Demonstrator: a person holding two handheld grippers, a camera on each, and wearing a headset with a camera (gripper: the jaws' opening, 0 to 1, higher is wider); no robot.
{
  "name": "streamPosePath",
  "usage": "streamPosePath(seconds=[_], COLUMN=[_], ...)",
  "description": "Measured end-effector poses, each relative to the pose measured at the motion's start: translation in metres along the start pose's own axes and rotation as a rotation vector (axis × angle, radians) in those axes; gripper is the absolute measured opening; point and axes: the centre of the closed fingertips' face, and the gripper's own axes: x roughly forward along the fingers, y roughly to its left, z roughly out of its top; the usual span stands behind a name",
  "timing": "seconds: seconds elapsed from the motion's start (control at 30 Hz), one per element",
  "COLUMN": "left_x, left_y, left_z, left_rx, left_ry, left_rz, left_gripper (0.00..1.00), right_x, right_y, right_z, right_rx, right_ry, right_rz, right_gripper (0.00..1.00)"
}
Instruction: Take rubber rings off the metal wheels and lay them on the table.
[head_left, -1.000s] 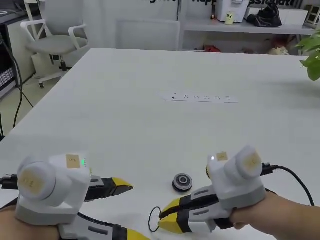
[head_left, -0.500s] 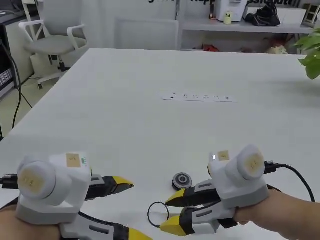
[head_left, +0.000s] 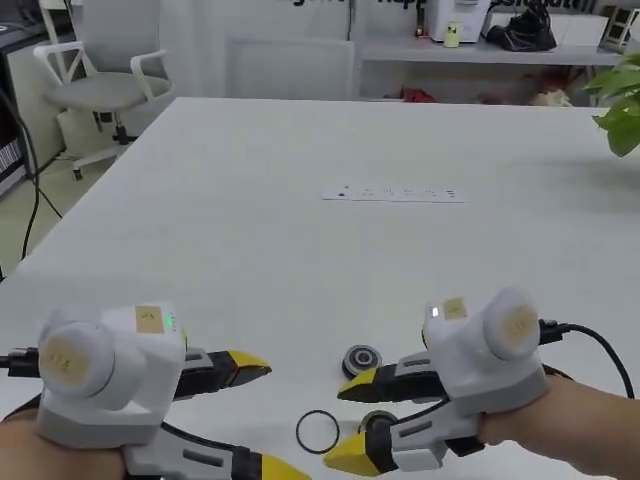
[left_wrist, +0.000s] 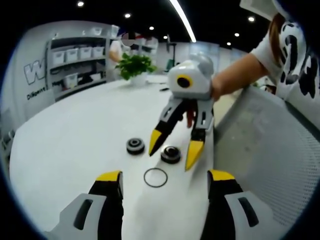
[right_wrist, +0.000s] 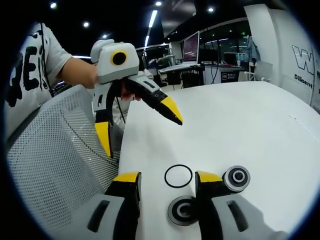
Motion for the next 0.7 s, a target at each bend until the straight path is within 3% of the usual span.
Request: streamPosePath(seconds=[0.7], left_x=[0.020], left_y=[-0.004], left_z=[0.011], left_rx=[0.018], left_ry=[0.010], left_rz=[-0.046], left_gripper=[0.61], right_x=[-0.051], right_y=[-0.020], right_z=[-0.012], right_rx=[0.063], right_ry=[-0.062], right_rz=[-0.094], right_gripper=[0.38])
